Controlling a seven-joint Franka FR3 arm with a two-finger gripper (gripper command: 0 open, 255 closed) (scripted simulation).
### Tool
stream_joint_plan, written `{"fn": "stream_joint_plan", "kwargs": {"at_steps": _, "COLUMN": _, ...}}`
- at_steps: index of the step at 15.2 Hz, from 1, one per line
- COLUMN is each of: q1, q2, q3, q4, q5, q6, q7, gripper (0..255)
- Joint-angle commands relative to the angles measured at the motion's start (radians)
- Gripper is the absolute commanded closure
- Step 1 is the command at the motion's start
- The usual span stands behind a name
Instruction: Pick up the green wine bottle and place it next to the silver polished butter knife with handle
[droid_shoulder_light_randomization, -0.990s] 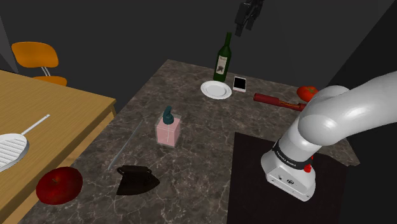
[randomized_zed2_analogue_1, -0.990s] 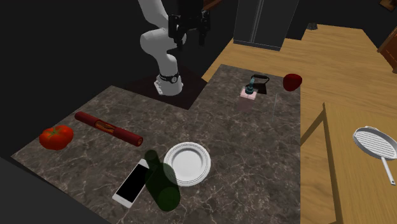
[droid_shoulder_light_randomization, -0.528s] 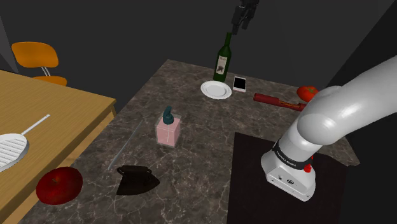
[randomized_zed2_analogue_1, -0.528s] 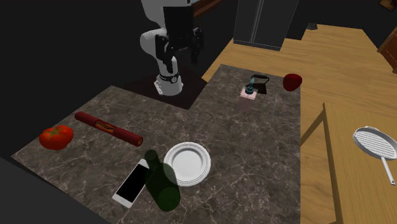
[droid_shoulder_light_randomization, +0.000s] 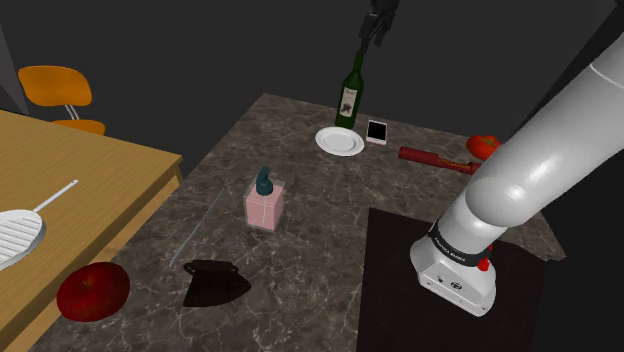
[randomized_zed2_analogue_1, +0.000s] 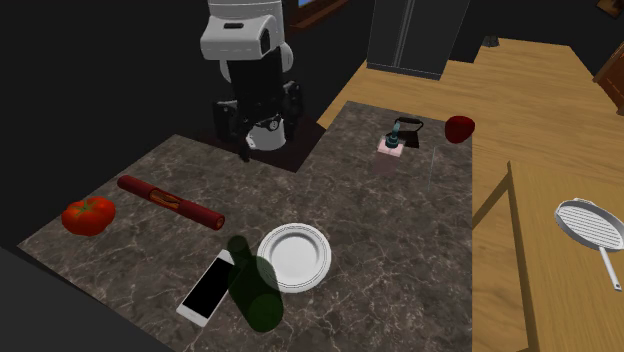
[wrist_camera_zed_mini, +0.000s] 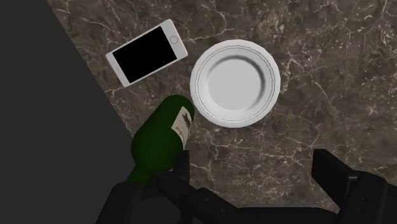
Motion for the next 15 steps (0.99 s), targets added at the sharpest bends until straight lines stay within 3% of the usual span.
{"fn": "stream_joint_plan", "kwargs": {"at_steps": 1, "q1": -0.01, "q2": 0.069, "q3": -0.024, "q4": 0.048, "q5": 0.028, "q6": 0.02, "q7": -0.041, "gripper": 0}}
{"fn": "stream_joint_plan", "kwargs": {"at_steps": 11, "q1": -0.118, "q2": 0.451, "q3": -0.079, "q4": 0.424, "q5": 0.218, "q6": 0.002, "q7": -0.223, "gripper": 0}}
{"fn": "stream_joint_plan", "kwargs": {"at_steps": 15, "q1": -0.119, "q2": 0.465, "q3": -0.075, "q4": 0.39, "q5": 0.225, "q6": 0.049, "q7": -0.228, "gripper": 0}}
